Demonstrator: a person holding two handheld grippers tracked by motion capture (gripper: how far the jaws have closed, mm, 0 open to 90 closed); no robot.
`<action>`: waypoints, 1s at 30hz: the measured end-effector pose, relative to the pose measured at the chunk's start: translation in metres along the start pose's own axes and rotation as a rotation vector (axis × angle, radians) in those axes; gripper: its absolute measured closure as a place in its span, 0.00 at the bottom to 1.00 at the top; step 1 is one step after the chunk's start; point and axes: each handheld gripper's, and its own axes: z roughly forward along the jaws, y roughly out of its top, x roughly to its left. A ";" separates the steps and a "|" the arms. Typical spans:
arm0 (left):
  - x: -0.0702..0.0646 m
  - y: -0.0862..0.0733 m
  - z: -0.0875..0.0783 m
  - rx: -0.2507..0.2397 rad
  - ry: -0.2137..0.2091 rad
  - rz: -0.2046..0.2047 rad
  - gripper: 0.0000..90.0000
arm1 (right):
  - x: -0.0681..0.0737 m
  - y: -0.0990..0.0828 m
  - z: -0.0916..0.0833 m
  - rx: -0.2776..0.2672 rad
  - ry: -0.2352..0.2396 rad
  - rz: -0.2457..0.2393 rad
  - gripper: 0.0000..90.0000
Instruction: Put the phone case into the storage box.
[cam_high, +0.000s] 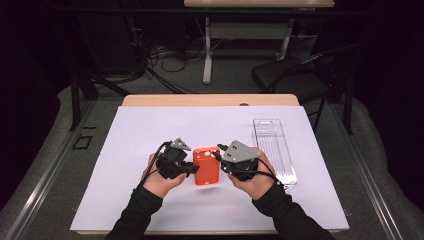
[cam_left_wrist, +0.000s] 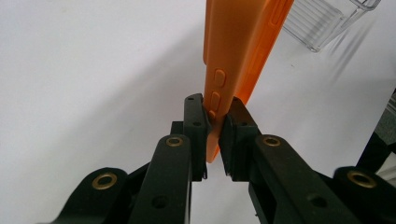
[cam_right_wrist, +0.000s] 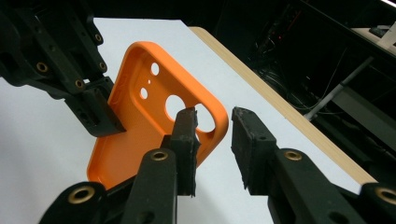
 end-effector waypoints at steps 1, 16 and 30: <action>0.000 0.000 0.000 0.000 0.000 -0.001 0.91 | 0.000 0.000 0.000 0.001 0.002 0.004 0.79; -0.002 0.000 0.001 0.002 0.004 0.005 0.91 | 0.000 0.002 0.000 0.012 0.005 0.026 0.86; -0.004 0.000 0.003 0.009 0.010 0.014 0.91 | -0.001 0.003 0.001 0.037 0.002 0.028 0.87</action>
